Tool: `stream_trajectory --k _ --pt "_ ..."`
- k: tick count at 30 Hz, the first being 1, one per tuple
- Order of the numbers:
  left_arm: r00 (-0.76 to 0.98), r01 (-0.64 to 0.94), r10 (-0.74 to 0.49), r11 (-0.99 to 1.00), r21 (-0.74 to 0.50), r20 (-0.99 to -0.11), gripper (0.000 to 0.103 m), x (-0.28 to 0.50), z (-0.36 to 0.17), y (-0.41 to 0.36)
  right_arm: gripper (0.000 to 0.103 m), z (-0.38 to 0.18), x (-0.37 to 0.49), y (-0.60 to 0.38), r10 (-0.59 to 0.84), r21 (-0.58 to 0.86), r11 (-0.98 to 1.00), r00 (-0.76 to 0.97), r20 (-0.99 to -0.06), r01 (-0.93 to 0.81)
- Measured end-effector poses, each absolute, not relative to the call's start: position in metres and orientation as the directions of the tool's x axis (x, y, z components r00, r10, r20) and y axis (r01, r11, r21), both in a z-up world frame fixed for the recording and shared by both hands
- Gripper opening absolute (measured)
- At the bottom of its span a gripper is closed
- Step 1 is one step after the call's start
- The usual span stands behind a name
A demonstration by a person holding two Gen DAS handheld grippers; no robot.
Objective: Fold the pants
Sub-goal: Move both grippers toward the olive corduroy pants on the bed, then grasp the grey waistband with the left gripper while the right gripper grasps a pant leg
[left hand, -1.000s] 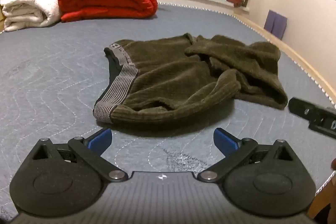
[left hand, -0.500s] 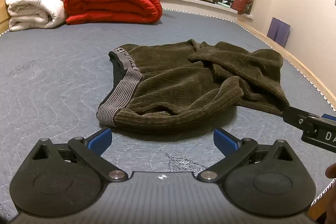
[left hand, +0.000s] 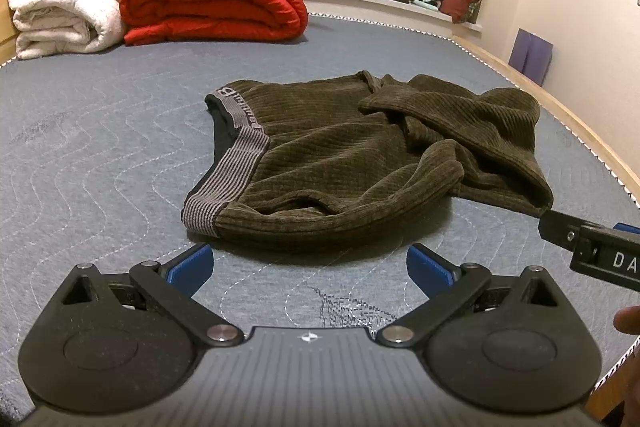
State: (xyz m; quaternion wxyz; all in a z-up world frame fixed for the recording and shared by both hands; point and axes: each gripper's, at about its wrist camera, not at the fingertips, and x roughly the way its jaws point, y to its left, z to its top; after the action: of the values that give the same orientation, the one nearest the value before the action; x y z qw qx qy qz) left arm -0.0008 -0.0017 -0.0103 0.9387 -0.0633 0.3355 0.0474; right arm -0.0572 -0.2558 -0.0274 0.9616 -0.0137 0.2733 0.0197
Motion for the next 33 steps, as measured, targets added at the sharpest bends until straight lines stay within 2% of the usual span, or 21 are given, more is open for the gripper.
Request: stream_trajectory --k 18,27,28,30,32,33 --pt "0.769 -0.143 0.053 0.986 -0.090 -0.637 0.103 -0.001 -0.010 -0.002 0.102 -0.028 -0.058 -0.256 0.032 -0.026 0.998 0.847 -0.530 -0.053" --pt "0.779 -0.104 0.009 0.988 -0.115 -0.627 0.103 -0.003 -0.009 -0.001 0.102 -0.028 -0.059 -0.255 0.040 -0.025 0.998 0.851 -0.523 -0.062" --pt "0.785 -0.085 -0.012 0.988 -0.126 -0.620 0.101 -0.003 -0.007 0.002 0.102 -0.027 -0.059 -0.254 0.042 -0.025 0.998 0.853 -0.521 -0.065" --pt "0.767 -0.040 -0.075 0.986 -0.164 -0.637 0.088 0.005 0.000 0.010 0.096 -0.026 -0.060 -0.254 0.052 -0.019 0.997 0.858 -0.511 -0.072" --pt "0.710 -0.036 -0.145 0.970 -0.241 -0.689 0.053 0.024 0.009 0.028 0.084 -0.024 -0.061 -0.256 0.070 0.002 0.997 0.861 -0.504 -0.079" --pt "0.691 -0.031 -0.180 0.960 -0.277 -0.701 0.045 0.035 0.015 0.038 0.081 -0.022 -0.061 -0.257 0.087 0.028 0.996 0.860 -0.503 -0.085"
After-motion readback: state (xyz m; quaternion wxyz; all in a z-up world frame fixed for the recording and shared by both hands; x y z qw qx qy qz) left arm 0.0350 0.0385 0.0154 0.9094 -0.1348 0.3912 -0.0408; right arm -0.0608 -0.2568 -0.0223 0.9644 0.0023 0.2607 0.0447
